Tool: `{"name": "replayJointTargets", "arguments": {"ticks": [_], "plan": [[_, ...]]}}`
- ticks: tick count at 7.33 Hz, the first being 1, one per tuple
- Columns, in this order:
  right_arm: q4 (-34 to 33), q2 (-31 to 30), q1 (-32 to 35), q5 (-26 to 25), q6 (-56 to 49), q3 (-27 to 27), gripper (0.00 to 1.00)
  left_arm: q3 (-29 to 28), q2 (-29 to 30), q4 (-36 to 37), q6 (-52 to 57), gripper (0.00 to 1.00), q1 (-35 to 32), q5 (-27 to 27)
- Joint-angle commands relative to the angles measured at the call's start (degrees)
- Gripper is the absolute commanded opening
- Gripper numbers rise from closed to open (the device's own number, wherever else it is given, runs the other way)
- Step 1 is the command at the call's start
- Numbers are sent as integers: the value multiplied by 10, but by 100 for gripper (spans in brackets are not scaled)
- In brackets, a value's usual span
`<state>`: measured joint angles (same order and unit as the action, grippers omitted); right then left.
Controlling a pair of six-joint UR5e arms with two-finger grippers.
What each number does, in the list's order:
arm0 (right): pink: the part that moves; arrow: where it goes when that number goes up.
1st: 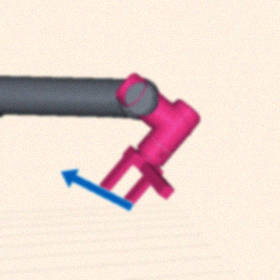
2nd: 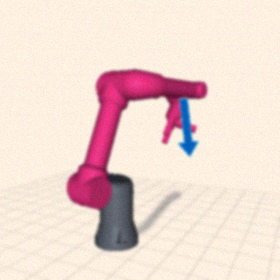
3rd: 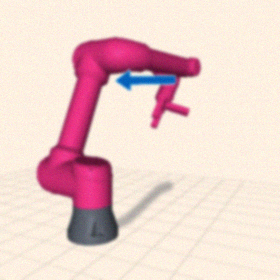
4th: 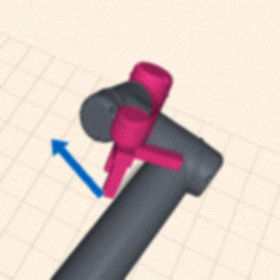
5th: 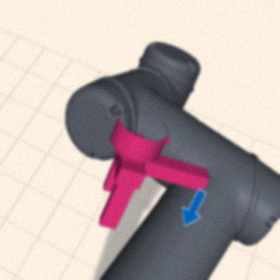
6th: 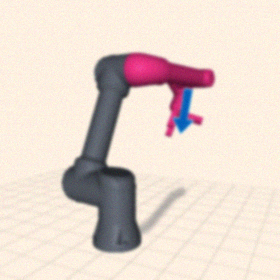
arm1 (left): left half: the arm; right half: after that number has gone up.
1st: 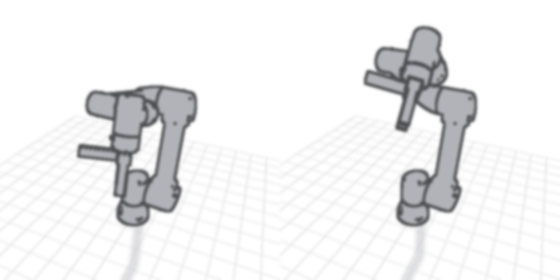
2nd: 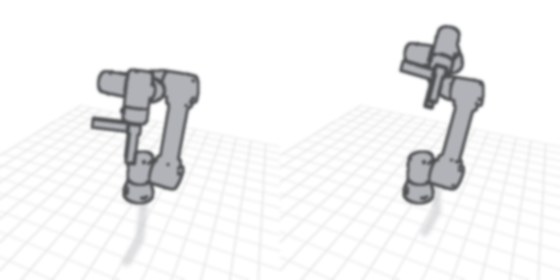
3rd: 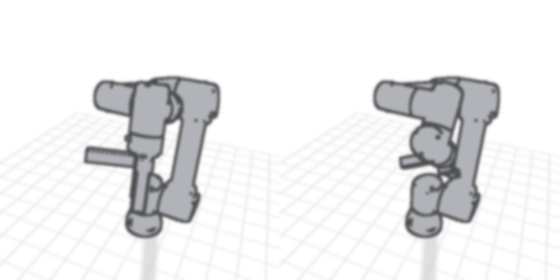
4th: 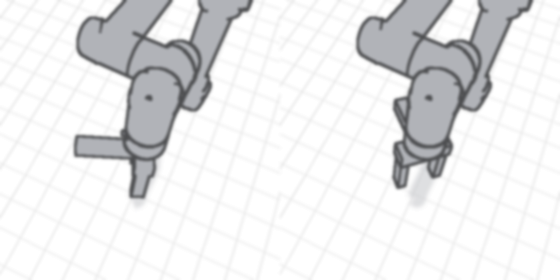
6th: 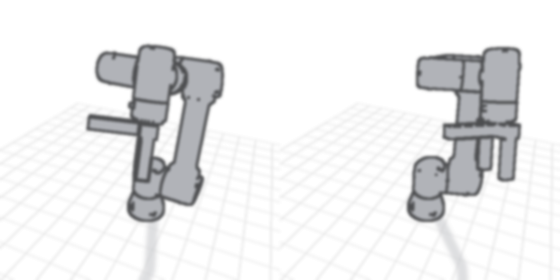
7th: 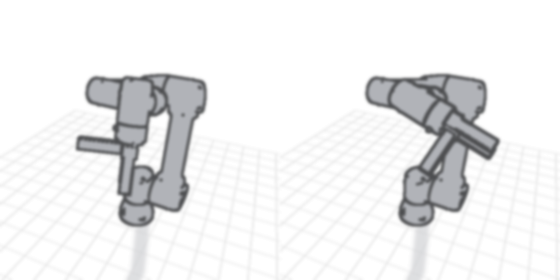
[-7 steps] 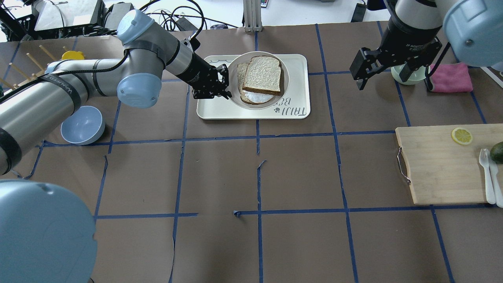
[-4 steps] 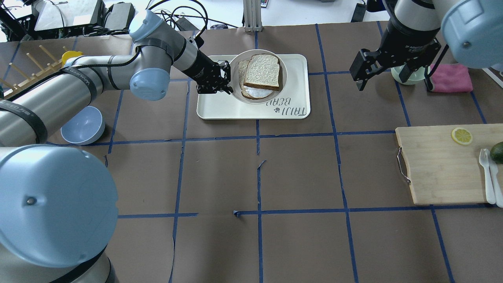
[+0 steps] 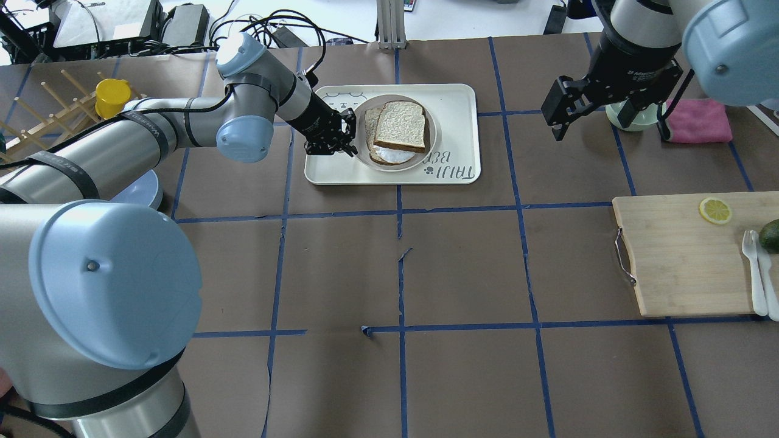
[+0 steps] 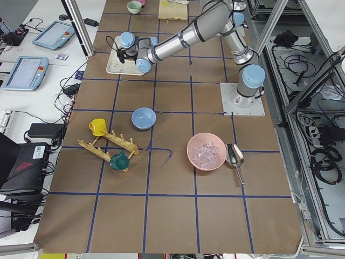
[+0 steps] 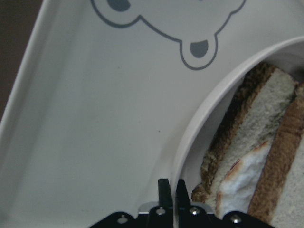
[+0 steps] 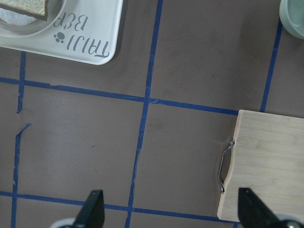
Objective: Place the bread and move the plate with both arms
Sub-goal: 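Release the plate rim and lift the left gripper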
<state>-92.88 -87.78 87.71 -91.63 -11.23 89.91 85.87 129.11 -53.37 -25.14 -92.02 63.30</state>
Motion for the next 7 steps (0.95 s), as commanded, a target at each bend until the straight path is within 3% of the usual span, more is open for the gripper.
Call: {"name": "replayJointTargets", "arguments": {"ticks": [1, 2, 6, 7], "plan": [[-1, 0, 0, 0, 1, 0, 100, -12, -10, 1, -16, 97, -1, 2], [-1, 0, 0, 0, 1, 0, 100, -10, -28, -13, -20, 100, -1, 2], [1, -4, 0, 4, 9, -1, 100, -16, -162, -205, -20, 100, -2, 2], [6, -12, 2, 10, 61, 0, 100, -16, -203, -252, -19, 100, -3, 9]]}}
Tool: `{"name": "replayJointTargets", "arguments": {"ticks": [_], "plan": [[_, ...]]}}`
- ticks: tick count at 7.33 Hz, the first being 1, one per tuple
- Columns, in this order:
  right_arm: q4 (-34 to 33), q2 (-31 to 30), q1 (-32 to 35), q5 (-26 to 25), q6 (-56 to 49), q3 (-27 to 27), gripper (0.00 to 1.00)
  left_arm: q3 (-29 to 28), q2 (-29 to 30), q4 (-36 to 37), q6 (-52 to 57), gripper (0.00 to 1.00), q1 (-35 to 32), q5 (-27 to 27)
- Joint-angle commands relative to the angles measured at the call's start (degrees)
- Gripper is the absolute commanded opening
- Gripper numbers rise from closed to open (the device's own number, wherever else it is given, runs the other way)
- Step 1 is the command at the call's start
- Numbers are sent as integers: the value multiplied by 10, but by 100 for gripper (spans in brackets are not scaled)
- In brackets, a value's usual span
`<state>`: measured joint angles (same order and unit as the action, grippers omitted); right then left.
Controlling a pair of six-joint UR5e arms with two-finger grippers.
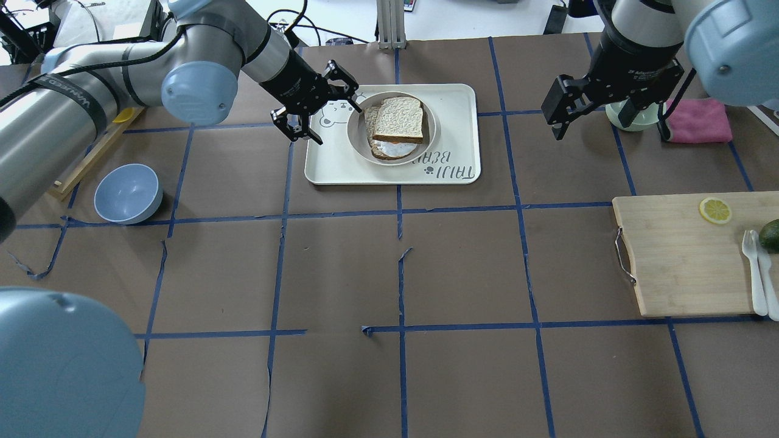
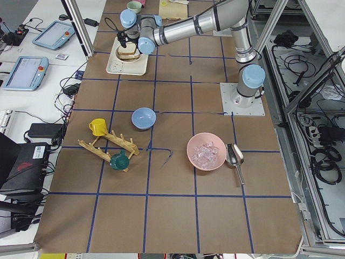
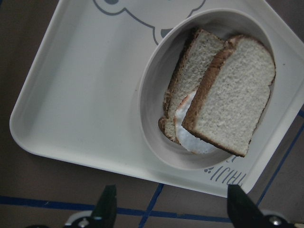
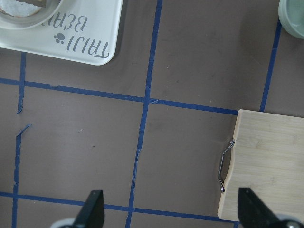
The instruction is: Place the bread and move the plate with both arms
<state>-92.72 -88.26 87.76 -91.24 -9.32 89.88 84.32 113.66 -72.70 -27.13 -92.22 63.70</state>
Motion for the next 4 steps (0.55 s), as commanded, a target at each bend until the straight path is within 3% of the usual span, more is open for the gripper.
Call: {"name": "replayJointTargets", "arguments": {"ticks": [1, 4], "plan": [[5, -14, 5, 8, 98, -1, 100, 1, -89, -107, 3, 100, -4, 47], [7, -22, 7, 6, 106, 5, 100, 10, -190, -222, 50, 100, -9, 107]]}}
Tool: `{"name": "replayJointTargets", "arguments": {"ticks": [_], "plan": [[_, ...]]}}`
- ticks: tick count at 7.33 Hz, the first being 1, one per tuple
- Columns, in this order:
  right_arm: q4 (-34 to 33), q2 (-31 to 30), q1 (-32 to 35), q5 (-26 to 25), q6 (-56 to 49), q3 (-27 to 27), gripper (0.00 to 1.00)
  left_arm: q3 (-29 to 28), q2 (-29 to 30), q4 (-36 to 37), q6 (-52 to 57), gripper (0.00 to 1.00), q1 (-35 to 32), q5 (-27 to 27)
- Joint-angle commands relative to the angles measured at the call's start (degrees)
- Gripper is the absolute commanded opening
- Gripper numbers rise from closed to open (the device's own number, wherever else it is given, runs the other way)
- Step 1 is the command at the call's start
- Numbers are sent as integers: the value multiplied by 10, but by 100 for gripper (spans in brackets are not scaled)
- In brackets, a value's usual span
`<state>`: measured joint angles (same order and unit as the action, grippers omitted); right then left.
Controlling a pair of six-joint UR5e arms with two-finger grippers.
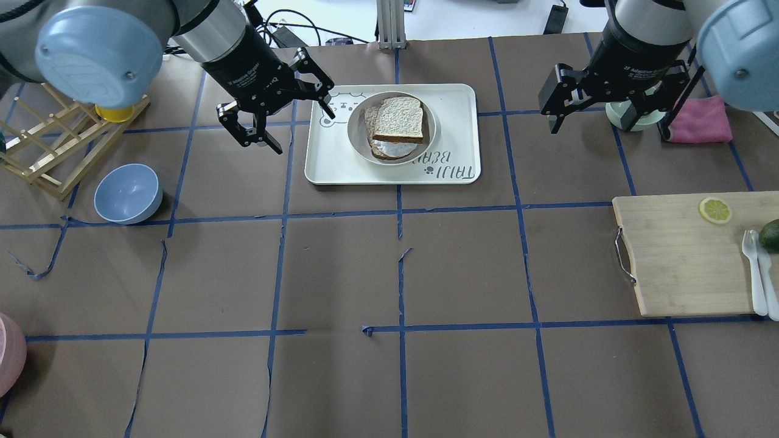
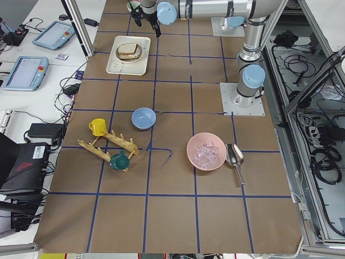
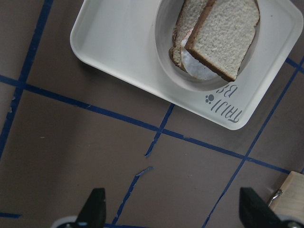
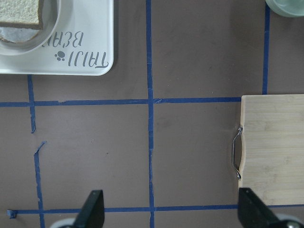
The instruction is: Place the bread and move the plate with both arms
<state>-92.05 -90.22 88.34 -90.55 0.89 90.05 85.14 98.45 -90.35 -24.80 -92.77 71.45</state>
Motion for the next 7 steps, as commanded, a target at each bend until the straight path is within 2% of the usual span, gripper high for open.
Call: {"name": "replayJointTargets", "arguments": {"ticks": [1, 3, 5, 6, 7], "plan": [[0, -3, 1, 0, 3, 5, 100, 1, -63, -105, 43, 100, -6, 64], [0, -3, 2, 0, 2, 4, 100, 18, -86, -120, 152, 100, -6, 108], [0, -2, 2, -2, 2, 6, 100, 21, -98, -113, 189, 100, -6, 144], [0, -2, 2, -1, 2, 6, 100, 23, -99, -84, 216, 100, -5, 191], [0, -2, 2, -1, 1, 7, 100, 23, -98, -68, 242, 100, -2, 197]]}}
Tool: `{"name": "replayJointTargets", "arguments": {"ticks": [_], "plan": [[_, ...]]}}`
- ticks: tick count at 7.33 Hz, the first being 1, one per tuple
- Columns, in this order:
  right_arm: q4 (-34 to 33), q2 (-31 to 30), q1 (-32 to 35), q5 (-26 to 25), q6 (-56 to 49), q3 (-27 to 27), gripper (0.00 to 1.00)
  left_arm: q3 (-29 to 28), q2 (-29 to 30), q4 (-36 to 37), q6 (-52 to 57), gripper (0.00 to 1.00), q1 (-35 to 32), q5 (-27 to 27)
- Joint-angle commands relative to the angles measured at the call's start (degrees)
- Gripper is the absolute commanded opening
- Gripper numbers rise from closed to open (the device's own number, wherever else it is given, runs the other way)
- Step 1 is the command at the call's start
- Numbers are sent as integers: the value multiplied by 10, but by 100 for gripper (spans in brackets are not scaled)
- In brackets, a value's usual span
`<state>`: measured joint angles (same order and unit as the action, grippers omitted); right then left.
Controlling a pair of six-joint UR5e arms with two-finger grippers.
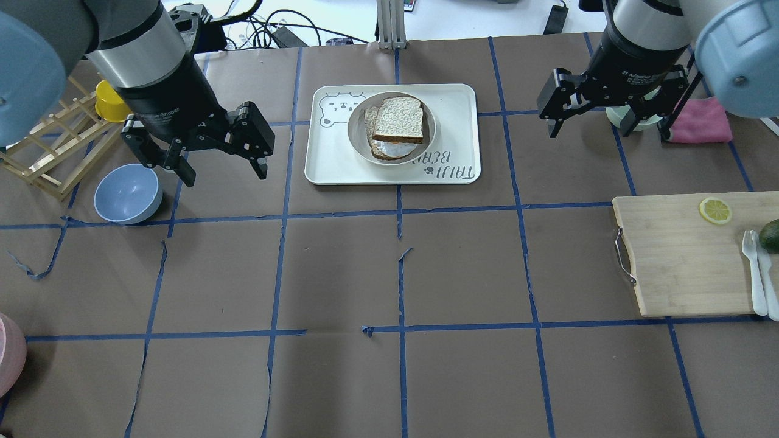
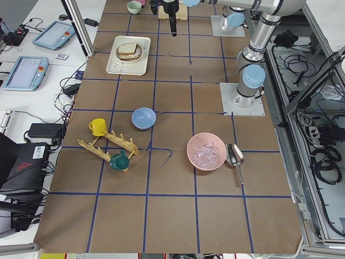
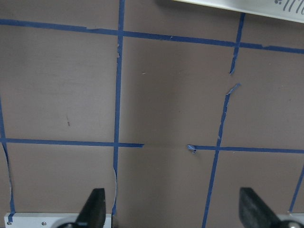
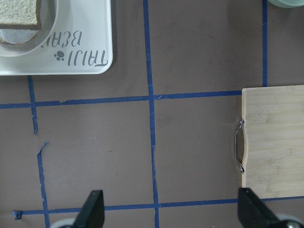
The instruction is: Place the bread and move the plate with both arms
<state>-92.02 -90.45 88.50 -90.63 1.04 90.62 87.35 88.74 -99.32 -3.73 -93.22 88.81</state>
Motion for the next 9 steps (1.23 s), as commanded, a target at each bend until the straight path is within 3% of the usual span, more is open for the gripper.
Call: {"name": "replayJointTargets", "arguments": {"ticks": [1, 3, 9], "plan": [[0, 0, 0, 0, -2, 3, 100, 1, -1, 23, 30, 100, 2, 20], [-1, 1, -1, 1, -3, 3, 100, 3, 2, 60, 29, 100, 2, 19], [-3, 4, -1, -7, -5, 4, 100, 3, 0, 63, 22, 100, 2, 18]]}}
